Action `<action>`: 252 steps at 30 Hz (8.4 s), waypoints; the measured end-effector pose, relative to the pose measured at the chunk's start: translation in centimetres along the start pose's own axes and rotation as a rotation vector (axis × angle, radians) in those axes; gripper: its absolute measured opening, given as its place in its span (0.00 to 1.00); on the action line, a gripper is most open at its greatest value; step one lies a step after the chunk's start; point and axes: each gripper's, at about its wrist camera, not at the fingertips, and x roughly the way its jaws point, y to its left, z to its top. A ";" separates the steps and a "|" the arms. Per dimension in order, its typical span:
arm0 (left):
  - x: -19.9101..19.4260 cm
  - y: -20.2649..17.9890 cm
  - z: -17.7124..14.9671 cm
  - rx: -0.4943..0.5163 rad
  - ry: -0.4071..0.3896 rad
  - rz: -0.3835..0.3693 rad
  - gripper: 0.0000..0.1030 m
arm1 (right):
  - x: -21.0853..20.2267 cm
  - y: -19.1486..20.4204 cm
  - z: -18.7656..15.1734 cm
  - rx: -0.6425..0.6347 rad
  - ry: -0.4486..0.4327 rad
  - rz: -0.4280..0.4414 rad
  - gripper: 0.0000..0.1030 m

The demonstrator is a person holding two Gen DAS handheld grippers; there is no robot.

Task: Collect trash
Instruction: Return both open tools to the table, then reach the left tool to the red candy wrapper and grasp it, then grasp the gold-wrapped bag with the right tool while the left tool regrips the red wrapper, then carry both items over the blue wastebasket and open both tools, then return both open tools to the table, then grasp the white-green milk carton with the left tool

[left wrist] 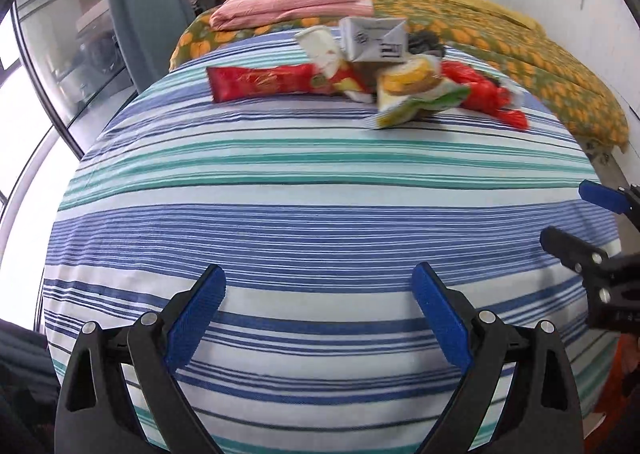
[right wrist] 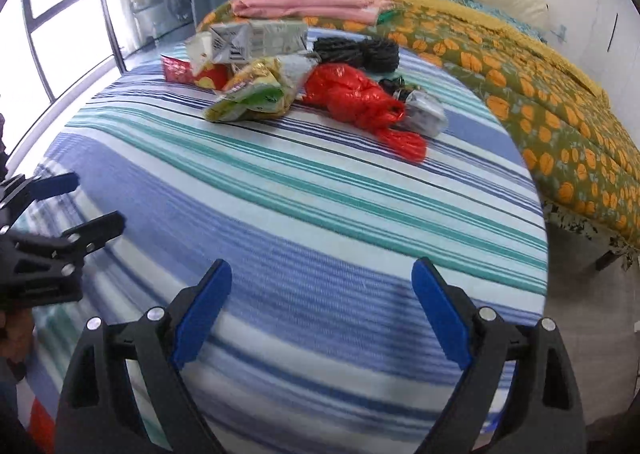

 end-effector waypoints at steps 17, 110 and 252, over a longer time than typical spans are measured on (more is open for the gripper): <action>0.6 0.6 0.1 -0.039 0.006 -0.033 0.95 | 3.5 -1.0 2.9 0.070 0.013 0.006 0.96; 1.3 4.1 0.9 -0.001 0.004 -0.066 0.94 | 3.8 -14.2 8.9 0.414 -0.052 0.101 0.37; 9.5 -3.8 22.4 0.151 0.185 -0.107 0.50 | 1.1 0.0 0.0 0.033 -0.017 0.026 0.91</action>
